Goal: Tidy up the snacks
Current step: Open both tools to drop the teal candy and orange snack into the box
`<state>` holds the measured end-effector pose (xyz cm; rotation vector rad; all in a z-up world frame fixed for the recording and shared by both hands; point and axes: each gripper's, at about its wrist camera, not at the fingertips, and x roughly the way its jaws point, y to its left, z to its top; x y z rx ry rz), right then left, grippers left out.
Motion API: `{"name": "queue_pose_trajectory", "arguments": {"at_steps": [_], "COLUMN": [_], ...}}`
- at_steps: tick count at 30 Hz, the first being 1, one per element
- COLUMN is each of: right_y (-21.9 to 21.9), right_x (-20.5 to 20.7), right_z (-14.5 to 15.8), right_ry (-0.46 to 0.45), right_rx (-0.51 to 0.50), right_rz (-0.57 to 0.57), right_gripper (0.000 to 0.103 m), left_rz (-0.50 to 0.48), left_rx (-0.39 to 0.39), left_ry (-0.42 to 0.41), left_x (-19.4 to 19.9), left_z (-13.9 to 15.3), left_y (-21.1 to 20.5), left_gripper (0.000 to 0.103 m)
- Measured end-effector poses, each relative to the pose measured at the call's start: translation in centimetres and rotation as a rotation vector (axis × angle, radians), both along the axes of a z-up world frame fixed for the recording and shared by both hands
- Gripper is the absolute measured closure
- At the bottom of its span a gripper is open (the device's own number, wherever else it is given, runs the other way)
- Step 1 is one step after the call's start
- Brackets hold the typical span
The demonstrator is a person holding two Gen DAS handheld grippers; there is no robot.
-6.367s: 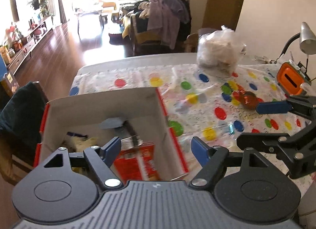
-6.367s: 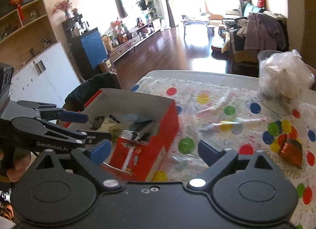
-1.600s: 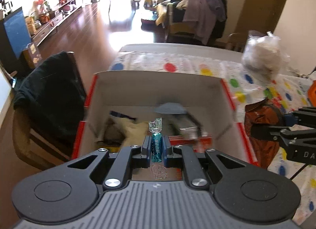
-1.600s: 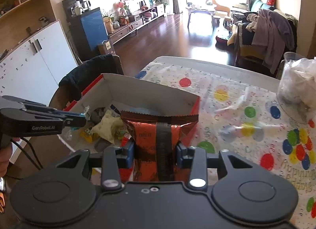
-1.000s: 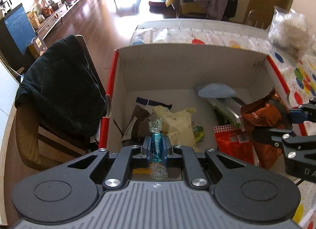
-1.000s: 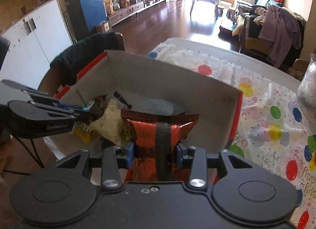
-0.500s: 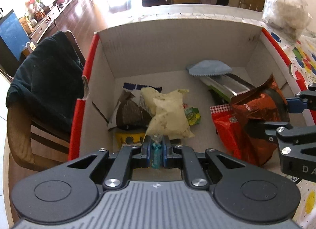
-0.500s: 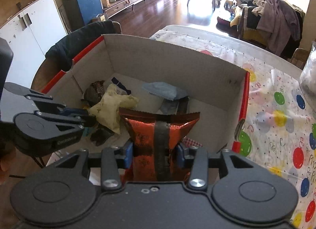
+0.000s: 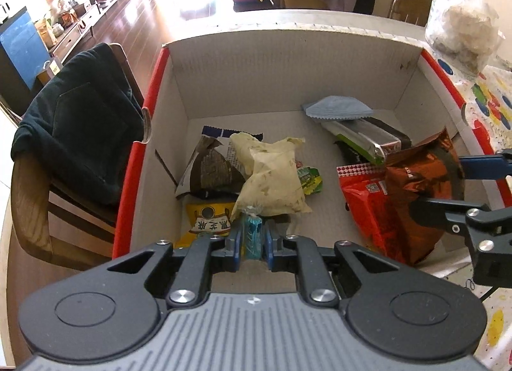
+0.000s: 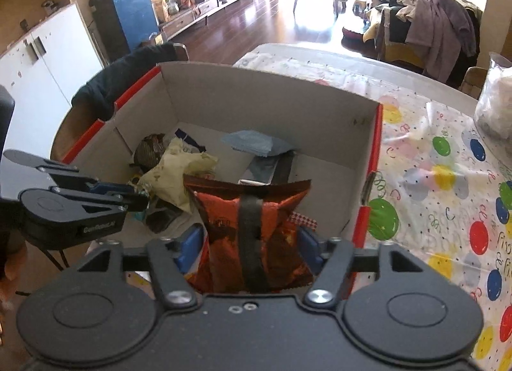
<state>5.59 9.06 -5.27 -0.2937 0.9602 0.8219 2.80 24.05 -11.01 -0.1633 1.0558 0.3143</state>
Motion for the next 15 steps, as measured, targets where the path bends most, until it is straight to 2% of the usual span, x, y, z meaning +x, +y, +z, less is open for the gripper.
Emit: {"name": "queue_pose_trajectory", "arguments": {"at_steps": [4,5,6,8,10,11,15], "right_y": [-0.6,-0.8,-1.0,-1.6,-2.1,-2.3,-3.2], "right_x": [-0.3,-0.3,-0.4,-0.6,-0.8,-1.0,-1.4], "right_z": [0.7,0.9,1.1,1.6,2.1,2.4,3.6], "right_ry": [0.0,-0.001,-0.003,-0.012,-0.015,-0.018,-0.031], "right_rx": [0.023,0.029,0.035,0.055,0.072,0.081,0.13], "right_rz": [-0.001,-0.003,-0.004,-0.009,-0.006,-0.005,-0.012], "right_gripper": [0.037,0.035,0.03,0.025,0.024,0.023,0.016], "left_rz": [0.005,0.006,0.007,0.012,0.011,0.012,0.005], "left_rx": [-0.012,-0.012,-0.012,-0.01,-0.005,0.002,-0.005], "left_ry": [-0.026,-0.034,-0.04,-0.058,-0.082,-0.089,-0.121], "left_x": [-0.6,-0.7,-0.8,-1.0,-1.4,-1.5,-2.1], "left_z": [0.6,0.8,0.9,1.2,1.7,1.9,2.9], "left_y": [0.0,0.0,-0.1,-0.1,-0.3,-0.4,-0.9], "left_gripper": [0.075,0.071,0.068,0.047,0.037,0.034,0.034]}}
